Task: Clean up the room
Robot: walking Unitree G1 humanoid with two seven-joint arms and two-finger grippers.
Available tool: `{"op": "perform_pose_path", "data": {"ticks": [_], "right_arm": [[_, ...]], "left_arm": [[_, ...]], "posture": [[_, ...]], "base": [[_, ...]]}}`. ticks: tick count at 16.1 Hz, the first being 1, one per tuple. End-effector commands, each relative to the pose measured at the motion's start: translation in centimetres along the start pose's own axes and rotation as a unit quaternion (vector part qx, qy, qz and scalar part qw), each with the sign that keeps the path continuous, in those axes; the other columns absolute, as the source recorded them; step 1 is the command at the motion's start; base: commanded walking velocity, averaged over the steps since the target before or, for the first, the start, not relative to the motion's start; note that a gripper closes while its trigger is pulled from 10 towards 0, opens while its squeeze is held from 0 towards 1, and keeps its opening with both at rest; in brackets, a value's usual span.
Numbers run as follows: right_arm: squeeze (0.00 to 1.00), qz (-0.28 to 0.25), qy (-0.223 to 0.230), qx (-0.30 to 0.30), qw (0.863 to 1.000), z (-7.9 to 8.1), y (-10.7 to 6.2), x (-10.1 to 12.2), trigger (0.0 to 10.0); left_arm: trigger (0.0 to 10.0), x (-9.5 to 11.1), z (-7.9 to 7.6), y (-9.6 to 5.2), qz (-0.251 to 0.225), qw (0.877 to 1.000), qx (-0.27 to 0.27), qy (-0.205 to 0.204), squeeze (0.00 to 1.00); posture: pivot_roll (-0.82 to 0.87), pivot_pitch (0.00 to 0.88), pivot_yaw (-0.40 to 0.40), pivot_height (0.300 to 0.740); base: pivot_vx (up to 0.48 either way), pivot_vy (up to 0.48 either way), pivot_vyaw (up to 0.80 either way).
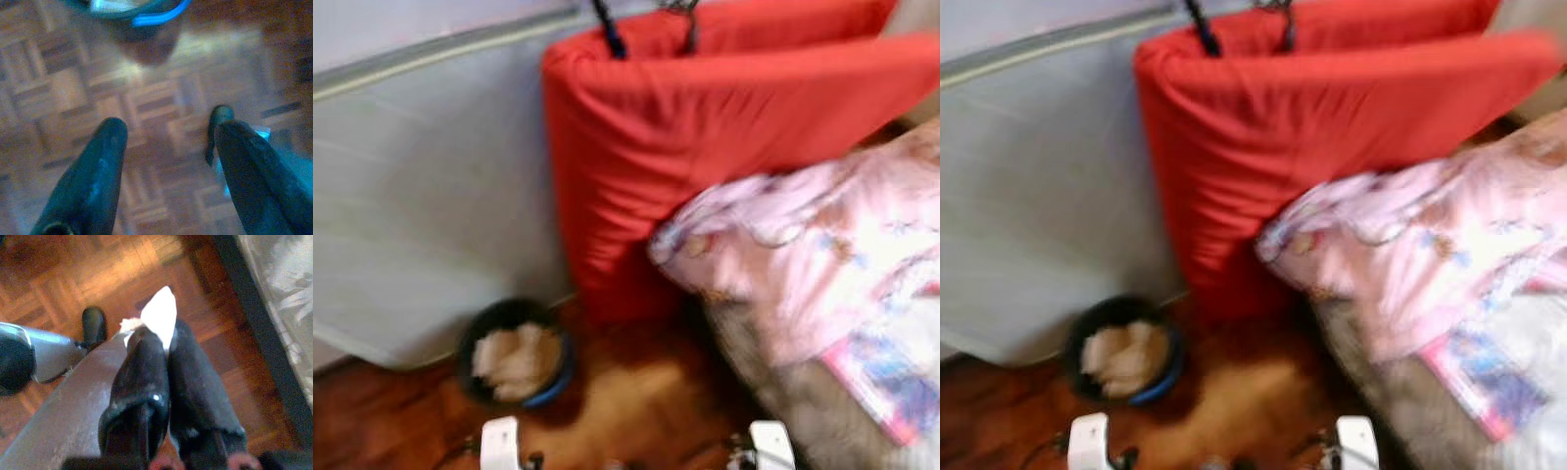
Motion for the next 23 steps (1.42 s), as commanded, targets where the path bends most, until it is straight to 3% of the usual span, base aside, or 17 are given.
{"op": "perform_pose_path", "data": {"ticks": [1,23], "right_arm": [[0.00,0.015,0.003,0.007,1.000,0.50,-0.17,-1.01,10.0],[0.00,0.012,-0.001,0.011,1.000,0.48,-0.15,-0.84,10.0]], "left_arm": [[10.0,-0.17,0.24,-0.03,0.006,1.000,0.003,0.006,0.00],[10.0,-0.09,-0.05,0.02,0.005,1.000,0.002,0.005,0.00]], "posture": [[-0.04,0.186,0.028,0.730],[-0.03,0.177,0.027,0.730]], "base": [[0.000,0.345,0.00],[0.000,0.321,0.00]]}}
Point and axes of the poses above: a point about 5 cm out from each wrist's last joint towards the gripper, its own y axis pointing out of the wrist towards the gripper, its own x axis along the axis of the wrist's last joint, z = x × y, the point moved 2 cm from there along y, pointing out of the wrist towards the gripper, and after that the axes turned 10 degrees about -y, right-handed, at the moved point
